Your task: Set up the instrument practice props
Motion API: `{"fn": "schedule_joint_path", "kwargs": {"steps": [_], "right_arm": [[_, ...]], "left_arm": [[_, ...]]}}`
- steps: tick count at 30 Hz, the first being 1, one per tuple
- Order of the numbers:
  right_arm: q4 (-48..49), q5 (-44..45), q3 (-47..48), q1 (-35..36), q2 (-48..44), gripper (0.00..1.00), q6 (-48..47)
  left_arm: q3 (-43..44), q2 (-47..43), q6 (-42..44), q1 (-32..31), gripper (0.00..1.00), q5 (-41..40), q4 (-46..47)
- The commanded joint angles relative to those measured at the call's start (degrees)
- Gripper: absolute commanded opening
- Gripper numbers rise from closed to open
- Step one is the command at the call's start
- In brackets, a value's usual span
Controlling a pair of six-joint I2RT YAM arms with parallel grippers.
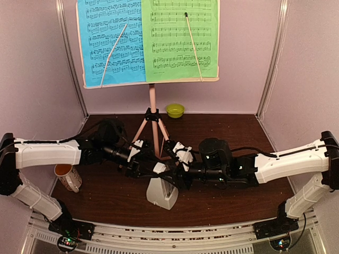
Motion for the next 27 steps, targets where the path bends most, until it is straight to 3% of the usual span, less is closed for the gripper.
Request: {"fn": "schedule_joint_path", "kwargs": {"steps": [1,9,22,27], "right_arm": [[0.2,1.5,1.2,0.5,0.7,0.44,-0.6],[-1.0,1.7,1.5,0.6,1.3,0.38,-2.1],[-2.1,2.5,-2.9,0.7,-2.4,0.09,-3.7],[-1.4,2.4,-5.4,0.7,-4.0,0.03,-3.7]], "left_arm": [[0.8,0.4,0.5,-0.2,0.39,1.2,-0.4],[1.1,0.8,0.7,-0.2,0.31,1.4,-0.8],[1.5,1.5,0.8,0.0,0.09,-1.2,-2.5],[1.2,1.3,1.6,0.3,0.05,-3.4,-3.9]]}}
